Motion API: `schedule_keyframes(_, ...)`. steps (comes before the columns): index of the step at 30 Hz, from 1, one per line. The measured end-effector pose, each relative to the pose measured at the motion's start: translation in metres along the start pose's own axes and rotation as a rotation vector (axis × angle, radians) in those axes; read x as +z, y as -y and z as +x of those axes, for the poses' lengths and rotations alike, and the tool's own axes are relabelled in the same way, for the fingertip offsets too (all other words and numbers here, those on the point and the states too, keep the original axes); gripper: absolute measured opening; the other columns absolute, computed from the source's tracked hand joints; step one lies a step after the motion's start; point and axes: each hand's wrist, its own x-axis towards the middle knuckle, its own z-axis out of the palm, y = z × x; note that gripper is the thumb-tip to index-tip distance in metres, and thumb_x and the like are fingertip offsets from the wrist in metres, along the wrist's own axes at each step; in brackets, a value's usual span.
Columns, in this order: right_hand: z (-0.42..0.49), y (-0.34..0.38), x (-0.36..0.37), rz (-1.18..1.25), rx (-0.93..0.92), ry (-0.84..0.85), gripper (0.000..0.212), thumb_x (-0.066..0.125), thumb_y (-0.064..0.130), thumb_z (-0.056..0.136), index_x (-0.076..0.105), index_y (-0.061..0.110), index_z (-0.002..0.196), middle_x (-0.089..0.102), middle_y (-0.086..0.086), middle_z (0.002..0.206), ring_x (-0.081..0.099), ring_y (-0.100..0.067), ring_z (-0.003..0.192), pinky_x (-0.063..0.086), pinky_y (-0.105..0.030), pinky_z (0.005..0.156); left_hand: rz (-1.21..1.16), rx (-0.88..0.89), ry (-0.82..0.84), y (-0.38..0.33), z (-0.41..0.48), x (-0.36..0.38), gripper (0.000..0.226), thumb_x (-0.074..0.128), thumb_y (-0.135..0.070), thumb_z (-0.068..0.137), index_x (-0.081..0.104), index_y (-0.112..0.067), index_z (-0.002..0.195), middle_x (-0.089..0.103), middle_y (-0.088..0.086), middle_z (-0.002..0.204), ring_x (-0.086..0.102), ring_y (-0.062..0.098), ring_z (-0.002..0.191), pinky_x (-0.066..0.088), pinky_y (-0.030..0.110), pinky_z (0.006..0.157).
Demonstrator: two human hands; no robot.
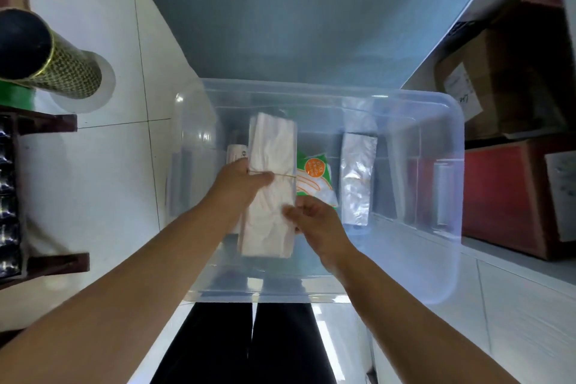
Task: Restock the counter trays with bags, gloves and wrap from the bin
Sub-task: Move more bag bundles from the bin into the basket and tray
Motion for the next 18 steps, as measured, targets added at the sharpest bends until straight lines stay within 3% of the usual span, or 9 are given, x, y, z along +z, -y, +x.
schedule_keyframes(2,0.02,-0.008,-0.024,-0.2,-0.076,-0.221,0.006,0.068,0.012,0.081,0.067,0.012,0.086,0.065,0.002,0.076,0.059,-0.009,0.067,0.046,-0.016,0.063,0.064,0.051,-0.078,0.001,0.007,0.009,0.013,0.069,-0.008,0.078,0.063,-0.017,0.084,0.069,0.015,0.096,0.065,0.029,0.084,0.052,0.04,0.082)
schedule_keyframes(5,0.058,-0.023,-0.066,-0.672,-0.2,-0.445,0.026,0.066,0.013,0.084,0.063,0.004,0.107,0.064,-0.014,0.106,0.06,-0.027,0.096,0.046,-0.033,0.085,0.13,0.1,-0.142,0.004,0.02,0.017,0.013,0.068,-0.011,0.077,0.061,-0.021,0.077,0.067,0.008,0.087,0.063,0.026,0.077,0.051,0.033,0.073)
schedule_keyframes(7,0.083,-0.033,-0.087,-0.858,-0.17,-0.548,0.033,0.061,0.012,0.087,0.057,0.002,0.118,0.057,-0.02,0.119,0.051,-0.034,0.112,0.037,-0.038,0.095,0.175,0.116,-0.162,0.009,0.03,0.021,0.01,0.067,-0.013,0.078,0.062,-0.019,0.084,0.067,0.007,0.086,0.064,0.024,0.076,0.052,0.033,0.07)
schedule_keyframes(10,0.115,-0.042,-0.097,-1.021,-0.056,-0.663,0.04,0.052,0.015,0.092,0.043,0.001,0.128,0.047,-0.02,0.13,0.041,-0.034,0.121,0.035,-0.04,0.097,0.208,0.122,-0.151,0.013,0.04,0.023,0.016,0.065,-0.017,0.078,0.063,-0.017,0.095,0.068,0.005,0.089,0.065,0.018,0.077,0.053,0.031,0.067)
schedule_keyframes(13,0.134,-0.045,-0.097,-1.135,0.0,-0.733,0.052,0.056,0.02,0.09,0.035,-0.001,0.132,0.042,-0.02,0.132,0.038,-0.034,0.122,0.036,-0.042,0.097,0.208,0.132,-0.136,0.016,0.046,0.024,0.021,0.065,-0.018,0.079,0.064,-0.014,0.099,0.07,0.007,0.093,0.068,0.023,0.081,0.057,0.04,0.075)
schedule_keyframes(18,0.143,-0.051,-0.086,-1.031,0.071,-0.785,0.066,0.064,0.026,0.086,0.029,0.006,0.138,0.04,-0.021,0.135,0.039,-0.036,0.121,0.038,-0.044,0.098,0.243,0.14,-0.148,0.017,0.05,0.03,0.02,0.067,-0.02,0.078,0.065,-0.015,0.097,0.07,0.006,0.092,0.068,0.024,0.082,0.057,0.041,0.076)
